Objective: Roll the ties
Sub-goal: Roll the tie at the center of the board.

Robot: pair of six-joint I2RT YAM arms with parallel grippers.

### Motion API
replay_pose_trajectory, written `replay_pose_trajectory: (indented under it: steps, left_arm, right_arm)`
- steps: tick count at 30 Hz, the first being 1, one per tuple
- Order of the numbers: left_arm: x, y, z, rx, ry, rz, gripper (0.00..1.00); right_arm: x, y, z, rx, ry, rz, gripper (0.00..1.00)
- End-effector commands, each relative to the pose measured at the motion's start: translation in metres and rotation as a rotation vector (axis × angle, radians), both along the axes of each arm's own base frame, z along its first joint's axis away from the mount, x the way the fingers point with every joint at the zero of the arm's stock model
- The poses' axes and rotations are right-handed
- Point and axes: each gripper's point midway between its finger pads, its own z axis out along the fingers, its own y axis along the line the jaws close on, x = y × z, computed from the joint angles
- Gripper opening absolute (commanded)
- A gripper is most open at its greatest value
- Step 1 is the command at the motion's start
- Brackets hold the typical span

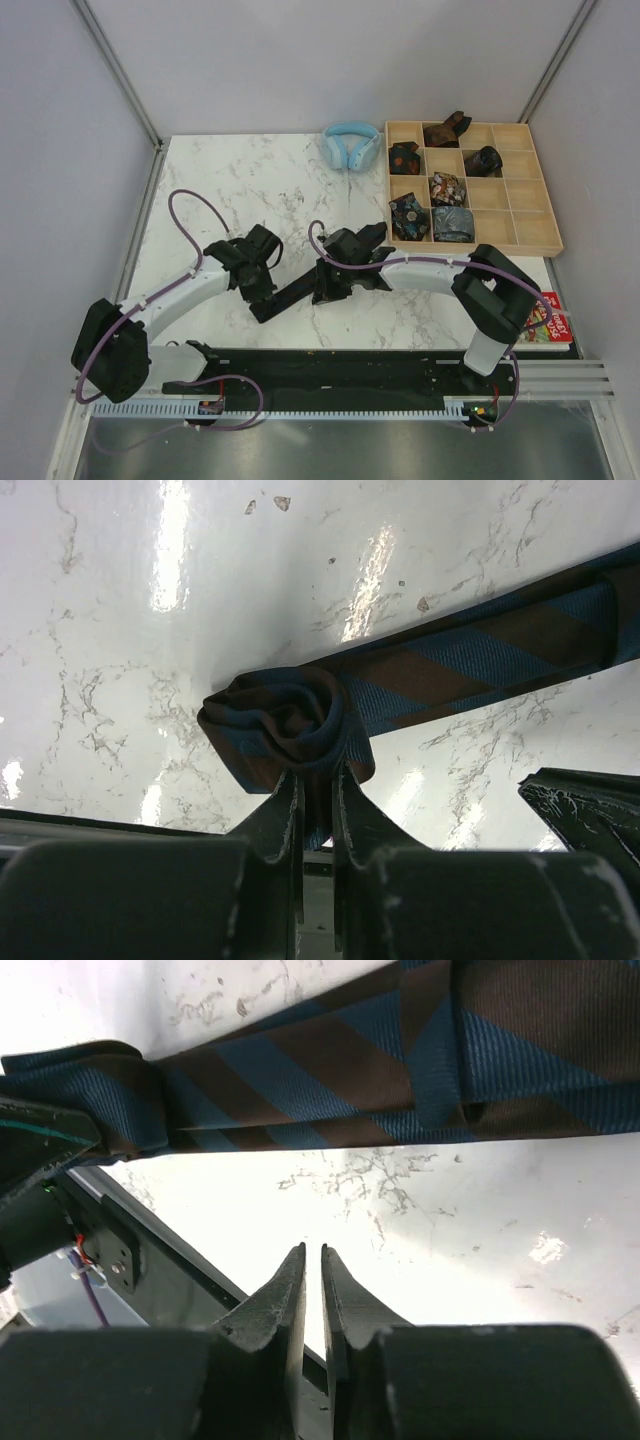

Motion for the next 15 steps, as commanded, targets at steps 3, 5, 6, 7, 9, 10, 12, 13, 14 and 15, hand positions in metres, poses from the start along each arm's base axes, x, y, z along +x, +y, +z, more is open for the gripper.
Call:
replay_pose_trajectory:
  steps: [3, 5, 6, 7, 9, 10, 12, 13, 14, 15]
  left_arm:
    - [0.014, -0.014, -0.002, 0.042, -0.012, -0.061, 0.26]
    - [0.015, -0.021, -0.001, 0.043, -0.025, -0.075, 0.36]
    - [0.016, -0.023, 0.0, 0.042, -0.03, -0.078, 0.44]
    - [0.018, -0.026, 0.003, 0.037, -0.038, -0.08, 0.48]
    - [0.019, -0.029, 0.005, 0.034, -0.043, -0.089, 0.58]
    - [0.02, -0.032, 0.009, 0.025, -0.054, -0.095, 0.61]
    - [0.021, -0.034, 0.015, 0.01, -0.066, -0.099, 0.68]
    - [0.022, -0.036, 0.022, -0.004, -0.085, -0.1, 0.7]
    - [0.02, -0.034, 0.026, -0.005, -0.09, -0.099, 0.74]
    - [0.022, -0.033, 0.031, -0.007, -0.109, -0.094, 0.81]
  right_arm:
    - [-0.003, -0.009, -0.002, -0.02, -0.024, 0.025, 0.18]
    - [-0.001, -0.01, 0.0, -0.018, -0.03, 0.024, 0.18]
    - [0.0, -0.009, 0.003, -0.012, -0.035, 0.021, 0.18]
    - [0.001, -0.009, 0.005, -0.009, -0.037, 0.023, 0.18]
    - [0.004, -0.007, 0.013, 0.002, -0.049, 0.023, 0.19]
    - [0.005, -0.007, 0.015, 0.002, -0.055, 0.025, 0.19]
    - [0.007, -0.005, 0.023, 0.01, -0.069, 0.024, 0.19]
    - [0.008, -0.004, 0.026, 0.014, -0.073, 0.023, 0.19]
    - [0.009, -0.003, 0.029, 0.018, -0.077, 0.026, 0.19]
    - [0.011, 0.001, 0.035, 0.029, -0.085, 0.025, 0.19]
